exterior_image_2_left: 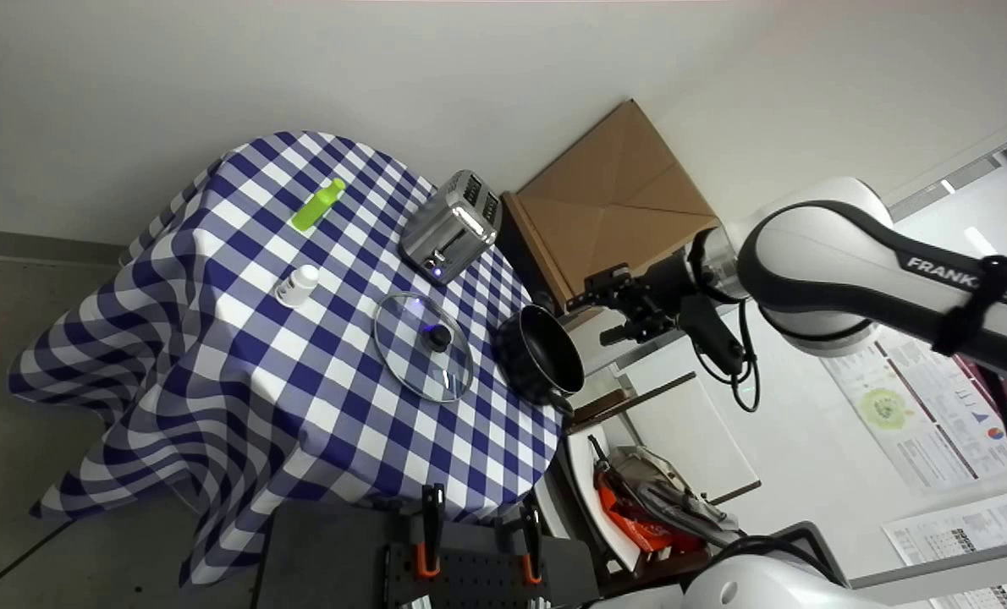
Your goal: Pick up the lid from the table and put it on the pot
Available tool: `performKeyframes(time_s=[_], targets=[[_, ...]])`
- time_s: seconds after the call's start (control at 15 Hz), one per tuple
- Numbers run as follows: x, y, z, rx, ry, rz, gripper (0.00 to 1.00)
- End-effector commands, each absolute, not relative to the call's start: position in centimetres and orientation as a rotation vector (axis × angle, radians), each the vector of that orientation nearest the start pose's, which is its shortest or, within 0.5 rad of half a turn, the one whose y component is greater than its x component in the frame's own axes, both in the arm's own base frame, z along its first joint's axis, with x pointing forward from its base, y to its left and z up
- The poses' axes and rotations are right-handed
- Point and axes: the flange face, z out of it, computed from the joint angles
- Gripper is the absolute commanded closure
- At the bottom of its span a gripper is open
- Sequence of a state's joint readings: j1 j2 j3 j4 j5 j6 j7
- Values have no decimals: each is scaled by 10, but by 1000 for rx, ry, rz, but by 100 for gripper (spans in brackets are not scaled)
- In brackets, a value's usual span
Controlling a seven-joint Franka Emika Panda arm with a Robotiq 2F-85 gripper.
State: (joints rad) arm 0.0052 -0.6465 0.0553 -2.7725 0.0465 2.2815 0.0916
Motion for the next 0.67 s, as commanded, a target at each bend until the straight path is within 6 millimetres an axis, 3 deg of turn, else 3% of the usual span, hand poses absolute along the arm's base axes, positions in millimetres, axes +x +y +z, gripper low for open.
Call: performKeyframes(time_s=[0.0, 0.6], targets=[[382, 13, 364, -3124, 108, -202, 0], [468, 2, 265, -3105, 161, -185, 0]])
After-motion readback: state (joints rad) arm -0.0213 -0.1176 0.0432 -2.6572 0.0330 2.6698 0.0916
